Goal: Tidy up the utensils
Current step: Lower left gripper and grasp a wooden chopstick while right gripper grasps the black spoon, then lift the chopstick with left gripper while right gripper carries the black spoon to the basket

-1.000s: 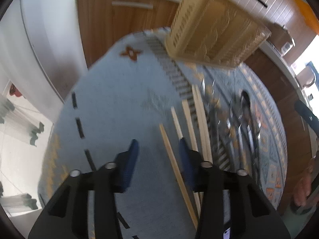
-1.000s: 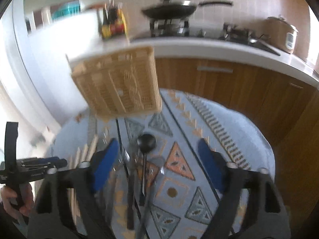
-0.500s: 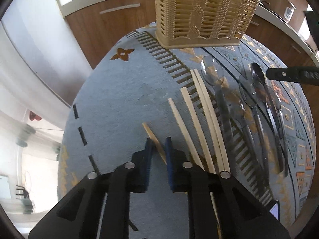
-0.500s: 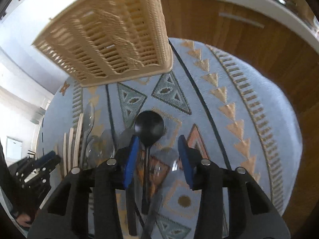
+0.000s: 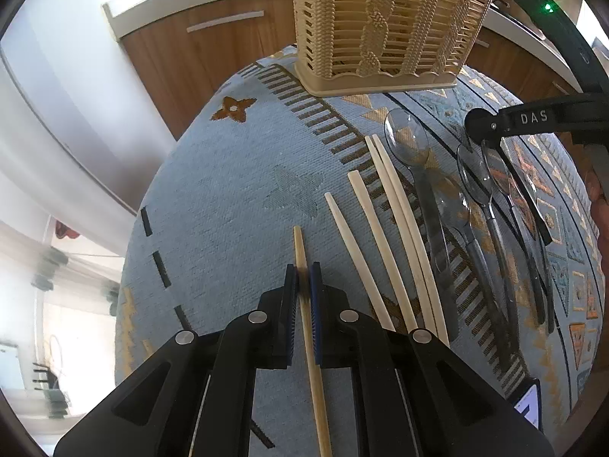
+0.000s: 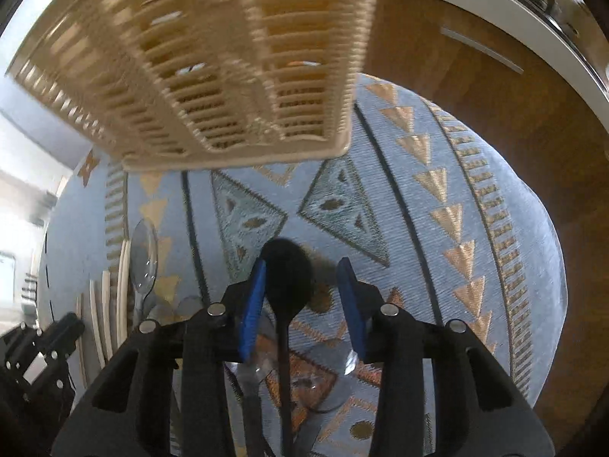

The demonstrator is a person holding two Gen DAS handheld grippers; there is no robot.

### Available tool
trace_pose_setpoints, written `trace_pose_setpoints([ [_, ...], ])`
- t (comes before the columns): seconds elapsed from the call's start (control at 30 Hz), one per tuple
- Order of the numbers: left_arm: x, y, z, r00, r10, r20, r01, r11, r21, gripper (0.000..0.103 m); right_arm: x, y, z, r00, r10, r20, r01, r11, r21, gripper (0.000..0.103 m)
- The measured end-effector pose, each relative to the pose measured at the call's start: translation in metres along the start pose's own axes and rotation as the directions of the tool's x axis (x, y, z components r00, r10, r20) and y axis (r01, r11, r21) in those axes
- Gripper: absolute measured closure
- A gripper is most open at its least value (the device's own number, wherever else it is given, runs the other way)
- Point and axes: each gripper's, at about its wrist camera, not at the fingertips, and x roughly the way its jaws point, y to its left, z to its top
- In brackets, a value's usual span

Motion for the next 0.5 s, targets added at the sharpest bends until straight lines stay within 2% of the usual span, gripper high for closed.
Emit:
trace_pose_setpoints([
  [0.07, 0.000, 0.001, 0.000, 1.000, -0.005, 0.001, 0.005, 1.000, -0.004, 0.098, -0.001, 0.001, -0.002, 1.000, 0.026, -0.003, -0.026, 1.000, 0.011, 0.068],
  [0.27, 0.000, 0.002, -0.001, 1.000, -0.012, -0.002, 0.012, 1.000, -0.005, 0.096, -0.009, 0.001, 0.002, 1.000, 0.008, -0.008, -0.008, 1.000, 0.001, 0.068],
  [0.5, -0.001, -0.001, -0.004, 1.000, 0.004, -0.024, -0.003, 1.000, 0.029, 0.094, 0.006, 0.031, -0.008, 0.997, -0.058, -0.043, 0.054, 0.994, -0.091, 0.067],
])
